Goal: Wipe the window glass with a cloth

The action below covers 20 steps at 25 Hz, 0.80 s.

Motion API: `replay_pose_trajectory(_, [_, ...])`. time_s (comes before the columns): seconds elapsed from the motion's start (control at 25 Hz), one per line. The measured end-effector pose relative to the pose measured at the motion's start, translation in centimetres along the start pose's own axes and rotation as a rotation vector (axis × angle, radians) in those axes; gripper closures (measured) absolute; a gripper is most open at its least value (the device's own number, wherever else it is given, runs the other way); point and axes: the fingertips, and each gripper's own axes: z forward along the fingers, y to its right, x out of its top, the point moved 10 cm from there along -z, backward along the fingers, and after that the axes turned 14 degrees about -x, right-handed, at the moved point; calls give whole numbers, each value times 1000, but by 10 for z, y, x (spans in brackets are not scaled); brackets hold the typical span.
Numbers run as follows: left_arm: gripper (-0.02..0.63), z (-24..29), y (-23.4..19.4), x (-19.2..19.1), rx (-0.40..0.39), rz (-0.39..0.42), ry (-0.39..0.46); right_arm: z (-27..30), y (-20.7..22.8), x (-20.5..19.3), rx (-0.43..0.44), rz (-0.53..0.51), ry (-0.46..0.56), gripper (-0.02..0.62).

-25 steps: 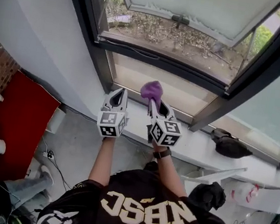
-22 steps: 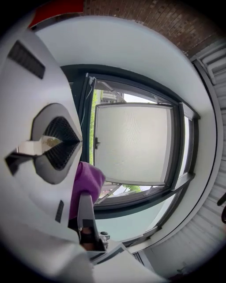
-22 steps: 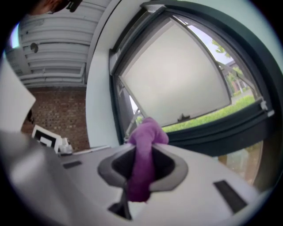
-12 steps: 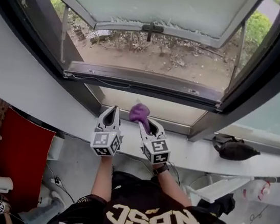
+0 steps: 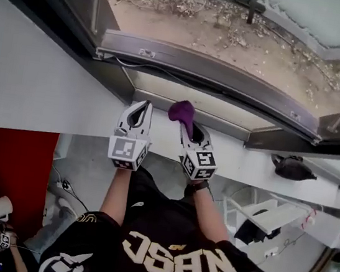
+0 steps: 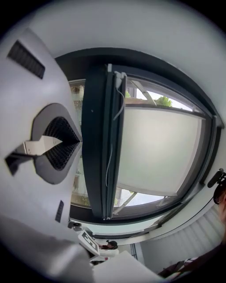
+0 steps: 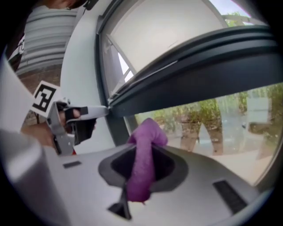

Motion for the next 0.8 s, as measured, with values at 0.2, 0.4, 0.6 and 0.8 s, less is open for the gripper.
replay_pose_trajectory(0.2, [591, -39, -47, -43, 22, -98, -57, 62, -70, 0, 87, -60, -18, 515])
replay_pose_trajectory(0.4, [591, -67, -89, -63, 108, -151, -5, 141, -114, -6, 165, -59, 8, 515])
replay_pose_trajectory(0.6, [591, -91, -114, -74, 152, -144, -41, 209, -162, -1, 239, -27, 78, 515])
replay_pose_trajectory(0.8, [591, -87, -112, -86, 176, -166, -79, 245, -176, 6, 222, 47, 109, 515])
